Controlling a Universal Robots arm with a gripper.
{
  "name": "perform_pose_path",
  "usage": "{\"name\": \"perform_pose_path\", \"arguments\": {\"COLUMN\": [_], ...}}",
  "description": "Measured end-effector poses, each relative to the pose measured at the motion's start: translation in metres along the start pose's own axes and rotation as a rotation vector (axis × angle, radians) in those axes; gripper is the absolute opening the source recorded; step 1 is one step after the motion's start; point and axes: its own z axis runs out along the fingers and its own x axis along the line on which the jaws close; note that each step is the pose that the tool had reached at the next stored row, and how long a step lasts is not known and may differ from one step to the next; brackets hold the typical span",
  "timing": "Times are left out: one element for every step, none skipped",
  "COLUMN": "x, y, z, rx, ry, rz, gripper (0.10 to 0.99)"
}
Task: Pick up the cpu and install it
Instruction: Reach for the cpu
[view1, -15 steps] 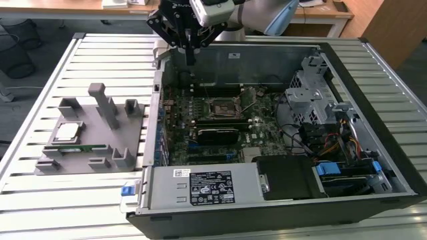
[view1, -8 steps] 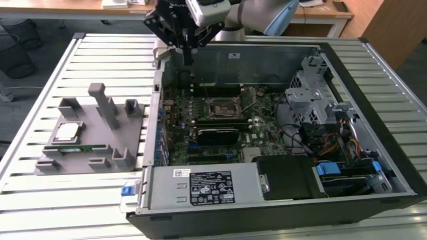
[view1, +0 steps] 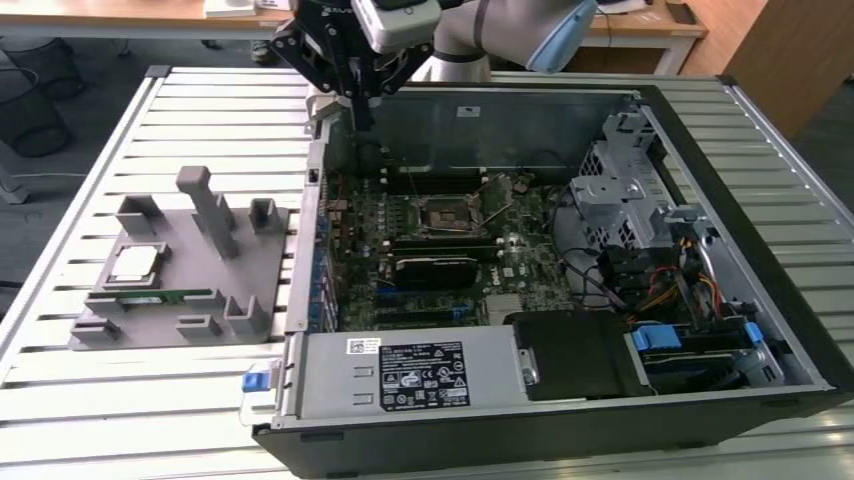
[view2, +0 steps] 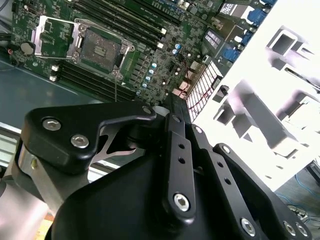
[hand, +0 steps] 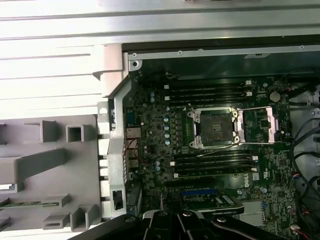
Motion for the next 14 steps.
{"name": "perform_pose_path", "arguments": {"x": [0.0003, 0.0005, 0.0007, 0.0010, 0.0012, 0.0015, 0.0017, 0.0024, 0.0026, 0.0029, 0.0031, 0.0033, 0.0035, 0.0038], "y": [0.0000, 0.0000, -0.0001, -0.0001, -0.0001, -0.0001, -0.0001, -0.0002, -0.0002, -0.0002, -0.0002, -0.0002, -0.0003, -0.0003], "z": [0.0000, 0.0000, 0.0000, 0.0000, 0.0000, 0.0000, 0.0000, 0.0000, -0.0001, -0.0001, 0.0000, -0.0001, -0.0001, -0.0001], "rx": [0.000, 0.000, 0.000, 0.000, 0.000, 0.000, 0.000, 0.000, 0.000, 0.000, 0.000, 0.000, 0.000, 0.000], "ry": [0.0000, 0.0000, 0.0000, 0.0000, 0.0000, 0.0000, 0.0000, 0.0000, 0.0000, 0.0000, 0.0000, 0.0000, 0.0000, 0.0000], "rz": [0.000, 0.000, 0.000, 0.000, 0.000, 0.000, 0.000, 0.000, 0.000, 0.000, 0.000, 0.000, 0.000, 0.000], "gripper": [0.106, 0.106, 0.106, 0.106, 0.106, 0.106, 0.106, 0.106, 0.106, 0.106, 0.106, 0.106, 0.106, 0.106]}}
